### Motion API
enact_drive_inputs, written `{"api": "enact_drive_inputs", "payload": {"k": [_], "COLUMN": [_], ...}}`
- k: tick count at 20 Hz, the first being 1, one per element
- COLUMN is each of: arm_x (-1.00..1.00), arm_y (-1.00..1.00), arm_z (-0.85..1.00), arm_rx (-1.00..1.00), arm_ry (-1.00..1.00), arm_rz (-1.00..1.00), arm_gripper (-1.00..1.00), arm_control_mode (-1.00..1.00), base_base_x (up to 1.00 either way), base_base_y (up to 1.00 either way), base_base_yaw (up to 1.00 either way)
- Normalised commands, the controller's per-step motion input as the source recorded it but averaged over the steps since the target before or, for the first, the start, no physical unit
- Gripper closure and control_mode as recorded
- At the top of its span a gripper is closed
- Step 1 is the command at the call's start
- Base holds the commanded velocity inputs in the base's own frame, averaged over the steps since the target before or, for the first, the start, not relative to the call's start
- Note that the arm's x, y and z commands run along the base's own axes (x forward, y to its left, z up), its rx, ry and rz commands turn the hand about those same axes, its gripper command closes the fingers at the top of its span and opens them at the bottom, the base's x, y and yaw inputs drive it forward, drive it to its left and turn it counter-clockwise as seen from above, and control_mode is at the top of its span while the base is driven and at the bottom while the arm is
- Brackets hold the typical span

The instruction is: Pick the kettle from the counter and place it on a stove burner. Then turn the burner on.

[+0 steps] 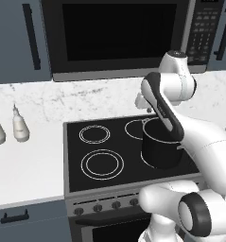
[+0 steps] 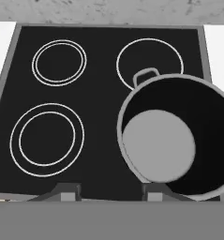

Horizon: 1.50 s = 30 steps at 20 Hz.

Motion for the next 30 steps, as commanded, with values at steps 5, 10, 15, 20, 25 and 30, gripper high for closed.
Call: {"api": "enact_drive_inputs", "payload": {"k": [5, 10, 15, 20, 25, 30], "arm_x": [-0.14, -0.31, -0.31, -0.32, -0.13, -0.01], "arm_y": [-0.39, -0.97, -0.95, -0.89, -0.68, -0.99], "arm_z": [-0.01, -0.09, -0.01, -0.03, -0.04, -0.20], "arm_rx": [0.01, 0.02, 0.02, 0.05, 0.04, 0.09], "arm_ry": [-0.05, -0.02, -0.09, -0.02, 0.01, 0.01], "arm_rz": [-0.09, -0.23, -0.21, -0.19, -0.18, -0.18], "arm_gripper": [-1.00, -1.00, -1.00, -1.00, -1.00, -1.00], "arm_control_mode": [-1.00, -1.00, -1.00, -1.00, -1.00, -1.00], "base_base_x": [0.00, 0.00, 0.00, 0.00, 0.00, 0.00], "base_base_y": [0.00, 0.00, 0.00, 0.00, 0.00, 0.00], "base_base_yaw": [0.00, 0.00, 0.00, 0.00, 0.00, 0.00]}}
